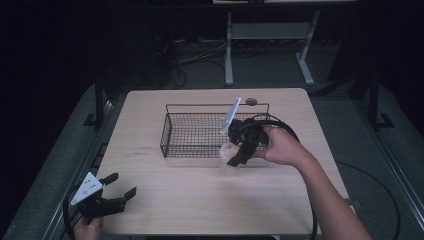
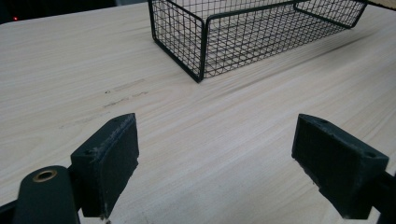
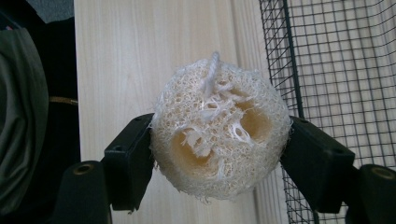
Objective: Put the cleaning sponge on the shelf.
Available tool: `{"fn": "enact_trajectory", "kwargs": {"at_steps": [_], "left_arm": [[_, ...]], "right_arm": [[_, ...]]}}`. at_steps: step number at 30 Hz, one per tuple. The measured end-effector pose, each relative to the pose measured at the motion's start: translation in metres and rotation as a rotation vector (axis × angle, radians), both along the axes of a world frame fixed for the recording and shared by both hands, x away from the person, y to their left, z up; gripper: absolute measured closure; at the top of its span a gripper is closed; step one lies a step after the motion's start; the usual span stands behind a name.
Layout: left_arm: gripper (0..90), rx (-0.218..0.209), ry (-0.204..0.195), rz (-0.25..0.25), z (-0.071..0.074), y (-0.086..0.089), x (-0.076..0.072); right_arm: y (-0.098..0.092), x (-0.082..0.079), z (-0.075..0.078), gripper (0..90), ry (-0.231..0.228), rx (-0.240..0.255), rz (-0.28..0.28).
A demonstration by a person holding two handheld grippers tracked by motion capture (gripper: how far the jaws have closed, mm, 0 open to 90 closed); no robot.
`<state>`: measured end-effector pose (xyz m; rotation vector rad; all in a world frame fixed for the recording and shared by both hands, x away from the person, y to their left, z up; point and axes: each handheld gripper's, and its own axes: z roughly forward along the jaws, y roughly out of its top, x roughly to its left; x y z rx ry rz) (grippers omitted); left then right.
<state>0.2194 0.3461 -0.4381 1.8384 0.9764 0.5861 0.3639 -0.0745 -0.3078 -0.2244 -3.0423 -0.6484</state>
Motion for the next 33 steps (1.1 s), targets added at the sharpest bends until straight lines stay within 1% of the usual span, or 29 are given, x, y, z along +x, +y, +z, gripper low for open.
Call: {"fn": "enact_trajectory", "kwargs": {"at_steps": [2, 3, 7, 10, 12, 14, 18, 21, 23, 24, 25, 29, 31, 32, 33], "left_arm": [[13.9, -0.002, -0.001, 0.000, 0.000, 0.000, 0.000], [13.9, -0.001, 0.000, 0.000, 0.000, 0.000, 0.000], [13.9, -0.001, -0.002, 0.000, 0.000, 0.000, 0.000], [13.9, 0.001, -0.001, 0.000, 0.000, 0.000, 0.000], [13.9, 0.000, -0.002, -0.001, 0.000, 0.001, 0.000], [14.0, 0.000, -0.001, 0.001, 0.000, 0.000, 0.000], [14.0, 0.000, -0.002, 0.000, 0.000, 0.000, 0.000], [13.9, 0.000, -0.002, 0.000, 0.000, 0.000, 0.000], [13.9, -0.001, -0.002, -0.001, 0.000, 0.000, 0.000], [13.9, -0.001, -0.002, -0.001, 0.000, 0.000, 0.000], [14.0, -0.003, -0.002, 0.002, 0.000, 0.000, 0.000], [13.9, 0.000, -0.005, 0.000, 0.001, 0.000, 0.000], [14.0, 0.001, -0.006, 0.002, 0.001, 0.000, 0.000], [13.9, 0.001, -0.006, 0.002, 0.001, 0.000, 0.000], [14.0, 0.001, -0.007, 0.001, 0.001, 0.000, 0.000]], "right_arm": [[0.000, 0.001, 0.001, 28.3, 0.001, 0.001, -0.002], [0.001, 0.004, 0.002, 28.3, 0.000, -0.013, -0.009], [0.001, 0.009, 0.005, 28.3, -0.007, -0.017, -0.009], [0.001, 0.012, 0.007, 28.3, -0.001, -0.008, -0.014], [0.001, 0.015, 0.010, 28.3, -0.007, -0.021, -0.021], [0.001, 0.018, 0.013, 28.3, -0.009, -0.024, -0.025], [0.001, 0.021, 0.017, 28.3, -0.013, -0.021, -0.029], [0.002, 0.025, 0.022, 28.3, -0.018, -0.029, -0.034], [0.002, 0.029, 0.025, 28.3, -0.015, -0.020, -0.036], [0.002, 0.029, 0.025, 28.3, -0.015, -0.020, -0.036], [0.002, 0.033, 0.027, 28.3, -0.014, -0.029, -0.042], [0.003, 0.037, 0.029, 28.3, -0.016, -0.031, -0.047], [0.003, 0.042, 0.031, 28.3, -0.011, -0.024, -0.052], [0.003, 0.042, 0.031, 28.3, -0.011, -0.024, -0.052], [0.003, 0.045, 0.033, 28.3, -0.013, -0.029, -0.054]]}}
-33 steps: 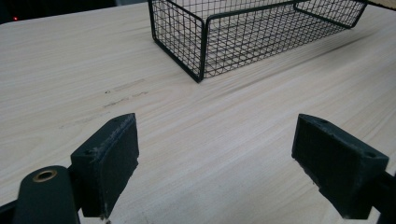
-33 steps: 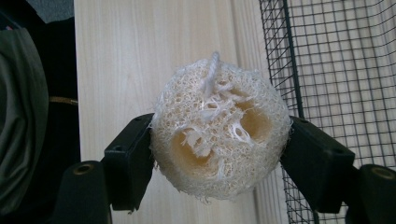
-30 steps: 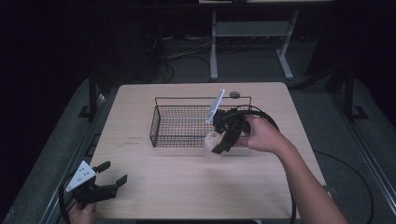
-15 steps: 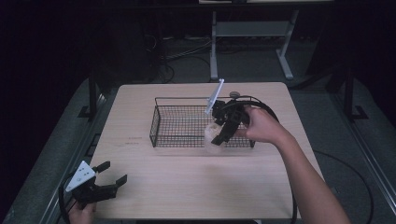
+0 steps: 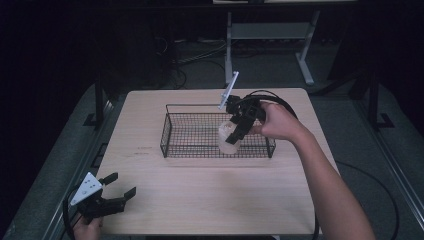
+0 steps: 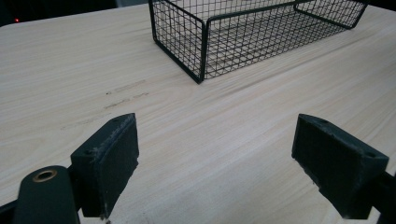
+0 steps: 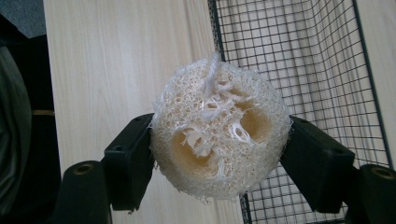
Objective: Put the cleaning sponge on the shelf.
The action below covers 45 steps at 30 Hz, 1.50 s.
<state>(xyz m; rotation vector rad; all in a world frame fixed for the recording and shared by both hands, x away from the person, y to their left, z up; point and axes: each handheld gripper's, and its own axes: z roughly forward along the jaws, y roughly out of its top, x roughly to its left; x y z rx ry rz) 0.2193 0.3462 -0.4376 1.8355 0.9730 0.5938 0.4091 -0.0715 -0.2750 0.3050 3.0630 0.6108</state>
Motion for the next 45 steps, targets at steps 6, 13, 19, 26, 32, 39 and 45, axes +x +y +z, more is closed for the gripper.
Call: {"fn": "enact_trajectory", "kwargs": {"at_steps": [6, 13, 19, 26, 32, 39, 45], "left_arm": [[13.9, 0.001, 0.000, -0.001, 0.000, 0.000, 0.000], [13.9, -0.002, 0.002, -0.001, 0.000, 0.000, 0.000], [14.0, 0.005, 0.002, -0.005, 0.000, 0.000, 0.000], [14.0, 0.007, 0.002, -0.005, 0.000, 0.000, 0.000], [13.9, 0.006, 0.002, -0.004, 0.000, 0.000, 0.000], [13.9, 0.005, 0.001, -0.005, 0.000, 0.000, 0.000], [13.9, 0.008, 0.003, -0.005, 0.000, 0.000, 0.000]], "right_arm": [[-0.001, 0.011, 0.002, 28.3, 0.008, 0.009, -0.024], [-0.004, 0.025, -0.001, 28.3, 0.013, 0.011, -0.050], [-0.004, 0.036, -0.006, 28.3, 0.024, 0.004, -0.074], [-0.007, 0.049, -0.013, 28.3, 0.037, 0.007, -0.108], [-0.007, 0.058, -0.021, 28.3, 0.047, -0.006, -0.126], [-0.008, 0.065, -0.027, 28.3, 0.057, -0.011, -0.143], [-0.008, 0.071, -0.033, 28.3, 0.061, -0.017, -0.149]]}}
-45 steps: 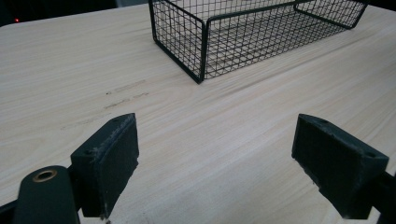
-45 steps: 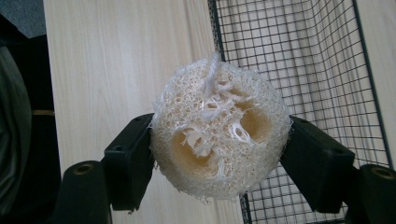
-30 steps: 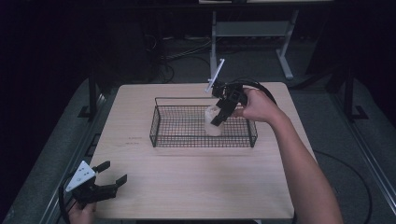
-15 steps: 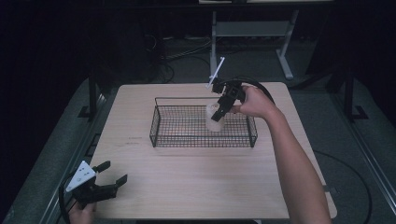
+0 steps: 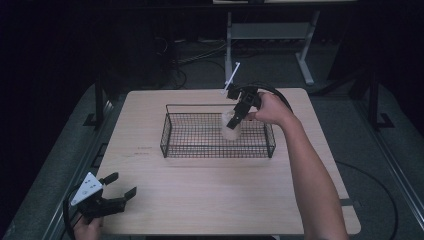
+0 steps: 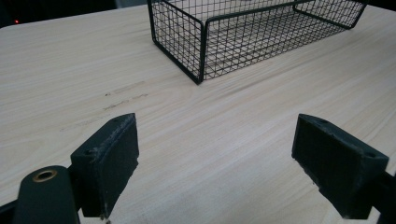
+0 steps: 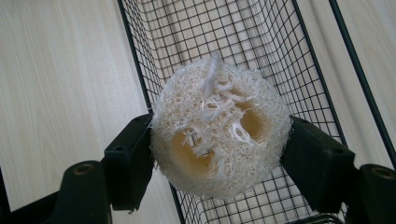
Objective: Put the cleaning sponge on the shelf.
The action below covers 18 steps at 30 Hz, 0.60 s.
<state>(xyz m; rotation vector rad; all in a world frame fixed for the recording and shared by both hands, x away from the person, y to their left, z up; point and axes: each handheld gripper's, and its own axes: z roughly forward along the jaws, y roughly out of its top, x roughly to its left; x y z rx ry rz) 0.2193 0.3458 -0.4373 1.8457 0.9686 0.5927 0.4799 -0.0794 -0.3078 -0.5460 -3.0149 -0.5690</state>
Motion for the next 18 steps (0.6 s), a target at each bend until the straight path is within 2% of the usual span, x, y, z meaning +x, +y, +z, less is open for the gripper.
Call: {"fn": "enact_trajectory", "kwargs": {"at_steps": [10, 18], "left_arm": [[13.9, -0.004, -0.002, 0.003, 0.000, 0.000, 0.000], [13.9, -0.005, -0.003, 0.002, 0.000, 0.000, 0.000]], "right_arm": [[0.003, 0.008, -0.014, 28.3, 0.016, -0.018, -0.014], [0.002, 0.011, -0.025, 28.2, 0.024, -0.014, -0.028]]}}
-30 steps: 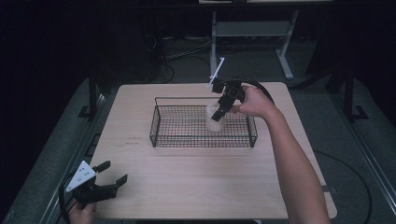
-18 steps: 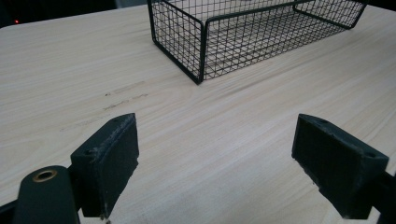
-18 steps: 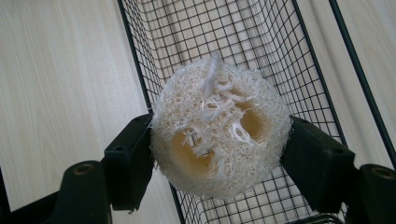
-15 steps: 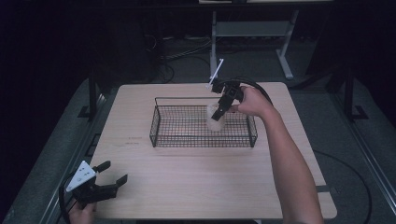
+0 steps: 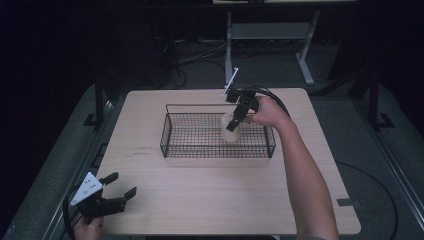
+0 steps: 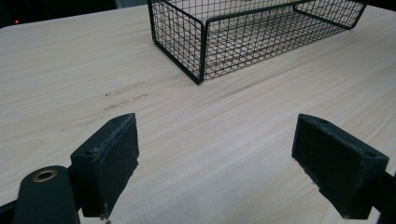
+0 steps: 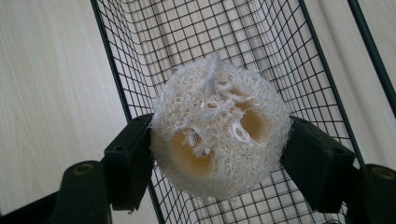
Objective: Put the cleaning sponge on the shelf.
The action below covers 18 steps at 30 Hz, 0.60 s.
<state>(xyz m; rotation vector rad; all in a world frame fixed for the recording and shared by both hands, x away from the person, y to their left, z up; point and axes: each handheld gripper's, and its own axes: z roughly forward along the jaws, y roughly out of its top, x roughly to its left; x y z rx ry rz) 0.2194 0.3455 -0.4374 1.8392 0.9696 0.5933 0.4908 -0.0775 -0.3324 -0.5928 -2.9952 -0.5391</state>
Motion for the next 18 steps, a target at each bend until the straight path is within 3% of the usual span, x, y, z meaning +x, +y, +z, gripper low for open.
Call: {"fn": "enact_trajectory", "kwargs": {"at_steps": [9, 18], "left_arm": [[13.9, 0.003, -0.001, -0.003, 0.000, 0.000, 0.000], [13.9, 0.001, -0.002, -0.003, 0.001, 0.000, 0.000]], "right_arm": [[0.000, 0.001, -0.008, 28.2, 0.007, -0.021, -0.002], [-0.002, 0.002, -0.020, 28.2, 0.024, -0.010, -0.018]]}}
